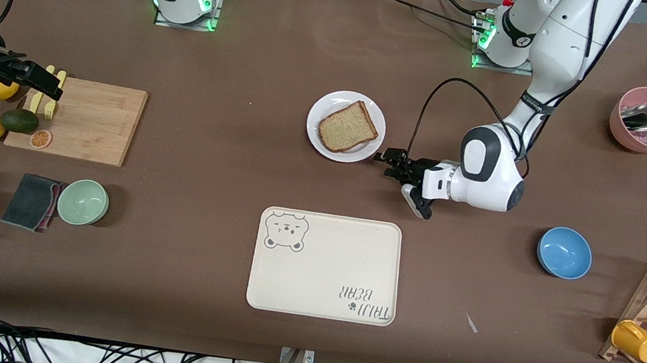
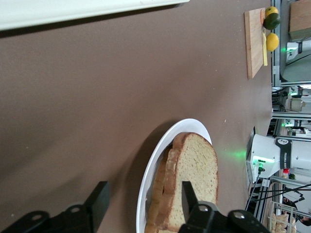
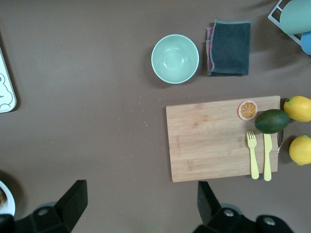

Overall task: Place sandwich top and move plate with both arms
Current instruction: 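Close the left gripper on the white plate rim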

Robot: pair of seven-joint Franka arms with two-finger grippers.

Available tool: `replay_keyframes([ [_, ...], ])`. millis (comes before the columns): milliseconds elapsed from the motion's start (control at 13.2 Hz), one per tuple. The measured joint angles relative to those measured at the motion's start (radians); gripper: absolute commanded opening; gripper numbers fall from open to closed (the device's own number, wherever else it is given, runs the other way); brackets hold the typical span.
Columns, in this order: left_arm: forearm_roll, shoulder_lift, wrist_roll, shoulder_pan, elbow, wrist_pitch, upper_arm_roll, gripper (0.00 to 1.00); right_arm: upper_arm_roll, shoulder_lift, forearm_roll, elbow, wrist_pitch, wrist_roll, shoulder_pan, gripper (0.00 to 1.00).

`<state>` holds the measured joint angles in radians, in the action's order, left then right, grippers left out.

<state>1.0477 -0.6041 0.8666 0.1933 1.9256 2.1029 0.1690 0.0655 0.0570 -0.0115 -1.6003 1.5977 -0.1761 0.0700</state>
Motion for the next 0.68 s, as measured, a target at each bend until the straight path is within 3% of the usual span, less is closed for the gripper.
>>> replay_keyframes([
  [303,0.124,-0.028,0.144,0.001,0.044,0.028,0.014,0.57,-0.001,0.000,0.000,0.002,0.000,0.000,0.000,1.00],
  [683,0.131,-0.044,0.182,0.016,0.063,0.046,0.021,0.45,-0.002,0.002,0.000,0.003,0.003,0.000,0.000,1.00],
])
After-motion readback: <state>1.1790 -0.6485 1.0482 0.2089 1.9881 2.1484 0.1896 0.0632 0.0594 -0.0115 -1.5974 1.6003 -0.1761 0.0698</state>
